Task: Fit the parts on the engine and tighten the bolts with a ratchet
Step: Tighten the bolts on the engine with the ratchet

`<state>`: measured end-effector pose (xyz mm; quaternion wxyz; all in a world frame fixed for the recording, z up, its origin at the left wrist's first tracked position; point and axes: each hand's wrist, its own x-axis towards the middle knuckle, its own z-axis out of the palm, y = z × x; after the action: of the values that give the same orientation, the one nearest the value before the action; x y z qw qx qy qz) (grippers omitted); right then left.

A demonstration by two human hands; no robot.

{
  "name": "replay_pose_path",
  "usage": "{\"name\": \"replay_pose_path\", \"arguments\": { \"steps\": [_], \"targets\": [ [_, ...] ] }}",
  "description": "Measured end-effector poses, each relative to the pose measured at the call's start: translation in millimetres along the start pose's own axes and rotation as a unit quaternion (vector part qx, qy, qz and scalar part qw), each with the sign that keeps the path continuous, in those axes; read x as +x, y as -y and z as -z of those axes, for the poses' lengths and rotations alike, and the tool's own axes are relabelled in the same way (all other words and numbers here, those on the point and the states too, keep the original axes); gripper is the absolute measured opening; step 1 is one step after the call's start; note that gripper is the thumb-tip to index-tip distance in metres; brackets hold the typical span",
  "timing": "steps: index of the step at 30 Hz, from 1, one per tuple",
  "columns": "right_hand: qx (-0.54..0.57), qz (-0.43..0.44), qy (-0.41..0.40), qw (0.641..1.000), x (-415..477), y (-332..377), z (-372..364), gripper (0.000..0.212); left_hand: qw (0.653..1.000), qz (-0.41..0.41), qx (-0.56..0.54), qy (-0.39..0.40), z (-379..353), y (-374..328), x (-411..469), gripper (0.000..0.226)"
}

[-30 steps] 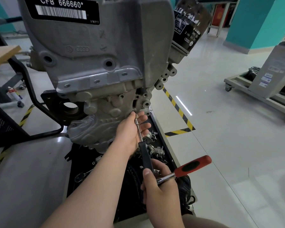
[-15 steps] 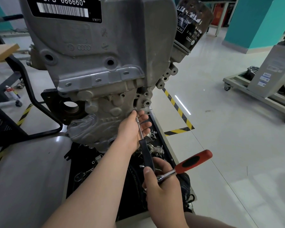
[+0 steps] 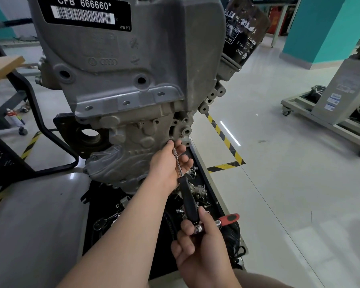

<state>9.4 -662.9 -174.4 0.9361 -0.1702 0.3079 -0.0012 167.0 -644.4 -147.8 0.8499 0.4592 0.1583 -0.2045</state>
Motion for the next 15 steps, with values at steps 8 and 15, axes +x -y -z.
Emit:
{"name": "replay_pose_path", "arguments": {
  "steps": [8, 15],
  "targets": [
    [-0.027, 0.001, 0.023, 0.999, 0.8, 3.9, 2.4, 0.023, 0.999, 0.018, -0.025, 0.036, -1.6, -0.9, -1.1, 0.033],
    [-0.2, 0.096, 0.011, 0.975, 4.5, 6.4, 13.4, 0.032, 1.0, 0.011, -0.017, 0.015, -2.2, 0.6, 0.0, 0.034]
  ]
}}
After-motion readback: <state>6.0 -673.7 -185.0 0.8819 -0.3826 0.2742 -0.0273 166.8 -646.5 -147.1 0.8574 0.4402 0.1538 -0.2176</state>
